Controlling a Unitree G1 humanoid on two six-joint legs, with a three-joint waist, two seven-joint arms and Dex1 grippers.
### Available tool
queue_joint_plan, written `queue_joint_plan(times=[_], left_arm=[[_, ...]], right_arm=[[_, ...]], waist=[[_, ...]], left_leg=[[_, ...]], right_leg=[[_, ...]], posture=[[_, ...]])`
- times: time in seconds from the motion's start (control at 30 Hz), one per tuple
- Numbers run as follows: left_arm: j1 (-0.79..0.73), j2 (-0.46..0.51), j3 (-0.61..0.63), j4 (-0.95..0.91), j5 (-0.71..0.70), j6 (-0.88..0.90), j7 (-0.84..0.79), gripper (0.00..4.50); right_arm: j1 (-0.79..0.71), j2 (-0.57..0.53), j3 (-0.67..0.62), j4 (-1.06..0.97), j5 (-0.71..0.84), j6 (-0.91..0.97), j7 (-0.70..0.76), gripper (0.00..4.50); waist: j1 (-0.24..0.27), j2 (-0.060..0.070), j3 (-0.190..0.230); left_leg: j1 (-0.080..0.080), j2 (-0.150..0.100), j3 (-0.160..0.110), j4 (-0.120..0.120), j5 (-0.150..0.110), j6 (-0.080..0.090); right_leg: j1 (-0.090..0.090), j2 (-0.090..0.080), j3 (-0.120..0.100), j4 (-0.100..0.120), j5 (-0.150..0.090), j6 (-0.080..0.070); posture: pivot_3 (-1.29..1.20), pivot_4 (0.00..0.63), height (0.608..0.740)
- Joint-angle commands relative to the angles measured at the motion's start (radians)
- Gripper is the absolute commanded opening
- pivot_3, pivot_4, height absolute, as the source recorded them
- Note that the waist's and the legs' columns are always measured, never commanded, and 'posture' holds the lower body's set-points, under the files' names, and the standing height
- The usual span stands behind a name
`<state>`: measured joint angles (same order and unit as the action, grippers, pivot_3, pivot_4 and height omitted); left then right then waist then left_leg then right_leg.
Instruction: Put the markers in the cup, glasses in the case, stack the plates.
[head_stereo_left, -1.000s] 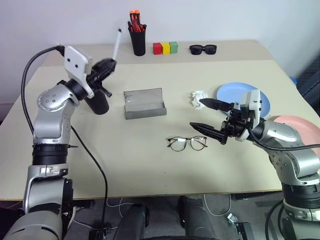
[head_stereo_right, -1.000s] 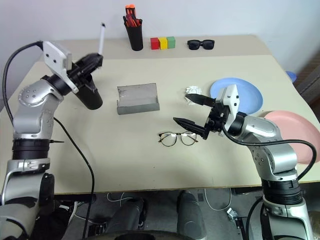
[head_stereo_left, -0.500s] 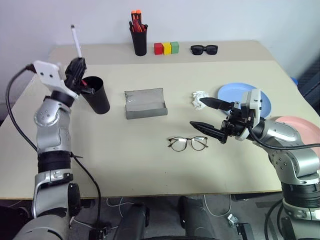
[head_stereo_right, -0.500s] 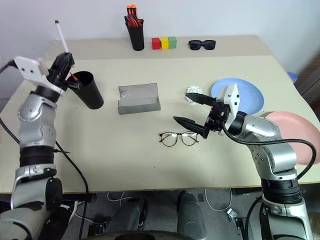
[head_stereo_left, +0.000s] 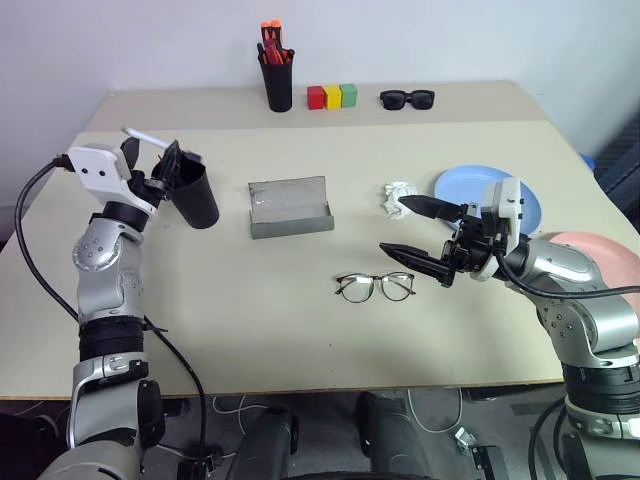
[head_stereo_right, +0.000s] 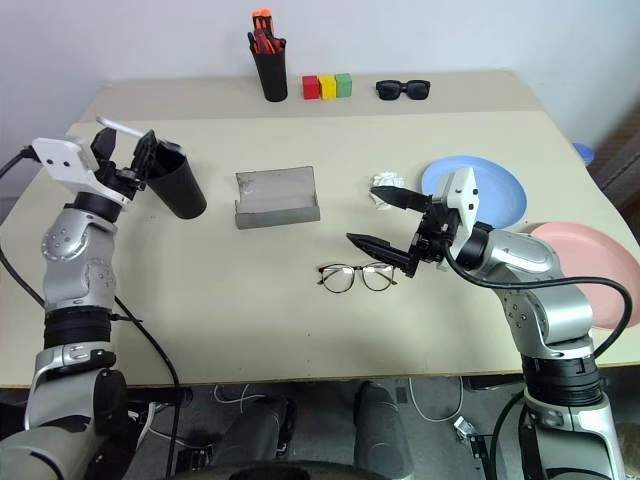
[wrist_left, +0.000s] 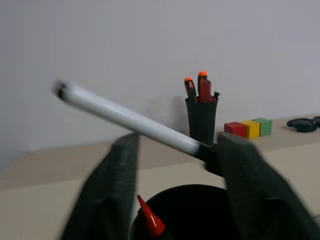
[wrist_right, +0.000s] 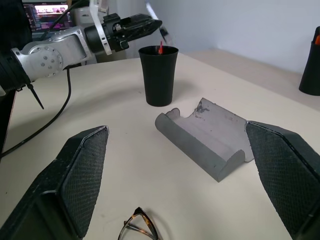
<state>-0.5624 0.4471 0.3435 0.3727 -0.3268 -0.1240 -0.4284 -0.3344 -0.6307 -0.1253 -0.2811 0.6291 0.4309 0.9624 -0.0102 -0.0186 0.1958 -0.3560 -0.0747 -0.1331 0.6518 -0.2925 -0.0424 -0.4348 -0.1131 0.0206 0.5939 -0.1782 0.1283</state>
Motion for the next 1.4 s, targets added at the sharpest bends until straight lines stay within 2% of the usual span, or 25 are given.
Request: queue_joint_plan(times=[0.03, 0.53, 0.67, 0.8, 0.9, 1.23, 1.33, 1.4], left_arm=[[-0.001, 0.002, 0.001, -0.051, -0.007, -0.018, -0.003, 4.47], [0.013, 0.021, 0.006, -0.053, 0.002, -0.045, -0.011, 4.47], [0.014, 0.022, -0.026, -0.075, 0.0, -0.021, -0.055, 4.47], [0.045, 0.008, -0.104, -0.236, -0.096, 0.153, -0.168, 4.47], [0.073, -0.002, -0.145, -0.36, -0.145, 0.262, -0.185, 4.47], [0.031, -0.049, -0.308, -0.522, -0.021, 0.651, 0.052, 4.47], [0.031, -0.044, -0.351, -0.531, 0.014, 0.749, 0.08, 4.47], [0.006, -0.075, -0.341, -0.504, 0.038, 0.845, 0.165, 4.47]], right_arm=[[-0.02, -0.007, -0.013, -0.017, 0.002, -0.021, 0.004, 4.5], [-0.017, -0.004, -0.011, -0.008, -0.015, -0.038, 0.01, 4.5], [-0.02, -0.002, -0.005, -0.007, -0.021, -0.04, 0.007, 4.5], [-0.016, -0.002, -0.009, -0.008, -0.021, -0.038, 0.006, 4.5], [-0.015, -0.001, -0.007, -0.006, -0.025, -0.041, 0.005, 4.5], [-0.03, 0.011, 0.004, 0.007, -0.041, -0.05, -0.005, 4.5], [-0.026, 0.011, 0.003, 0.007, -0.044, -0.051, -0.008, 4.5], [-0.021, 0.014, 0.008, 0.008, -0.05, -0.057, -0.009, 4.5]], waist=[[0.0, 0.0, 0.0], [0.0, 0.0, 0.0], [0.0, 0.0, 0.0], [0.0, 0.0, 0.0], [-0.001, 0.0, 0.0], [-0.001, 0.0, 0.0], [-0.002, 0.0, 0.0], [-0.001, 0.0, 0.0]], left_leg=[[0.0, 0.0, 0.0, 0.0, 0.0, 0.0], [0.0, 0.0, 0.0, 0.0, 0.0, 0.0], [0.0, 0.0, 0.0, 0.0, 0.0, 0.0], [0.0, 0.0, 0.0, 0.0, 0.0, 0.0], [-0.001, 0.0, 0.0, 0.0, 0.0, 0.0], [0.0, 0.0, 0.0, 0.0, 0.0, 0.0], [0.0, 0.0, 0.0, 0.0, 0.0, 0.0], [0.0, 0.0, 0.0, 0.0, 0.0, 0.0]], right_leg=[[0.0, 0.0, 0.0, 0.0, 0.0, 0.0], [0.0, 0.0, 0.0, 0.0, 0.0, 0.0], [0.0, 0.0, 0.0, 0.0, 0.0, 0.0], [0.0, 0.0, 0.0, 0.0, 0.0, 0.0], [0.0, 0.0, 0.0, 0.0, 0.0, 0.0], [0.001, 0.0, 0.0, 0.0, 0.0, 0.0], [0.001, 0.001, 0.0, 0.0, 0.0, 0.0], [0.001, 0.001, 0.0, 0.0, 0.0, 0.0]], posture=[[0.0, 0.15, 0.74], [0.0, 0.15, 0.74], [0.0, 0.15, 0.74], [0.0, 0.15, 0.74], [0.0, 0.15, 0.74], [0.0, 0.15, 0.74], [0.0, 0.15, 0.74], [0.0, 0.15, 0.74]])
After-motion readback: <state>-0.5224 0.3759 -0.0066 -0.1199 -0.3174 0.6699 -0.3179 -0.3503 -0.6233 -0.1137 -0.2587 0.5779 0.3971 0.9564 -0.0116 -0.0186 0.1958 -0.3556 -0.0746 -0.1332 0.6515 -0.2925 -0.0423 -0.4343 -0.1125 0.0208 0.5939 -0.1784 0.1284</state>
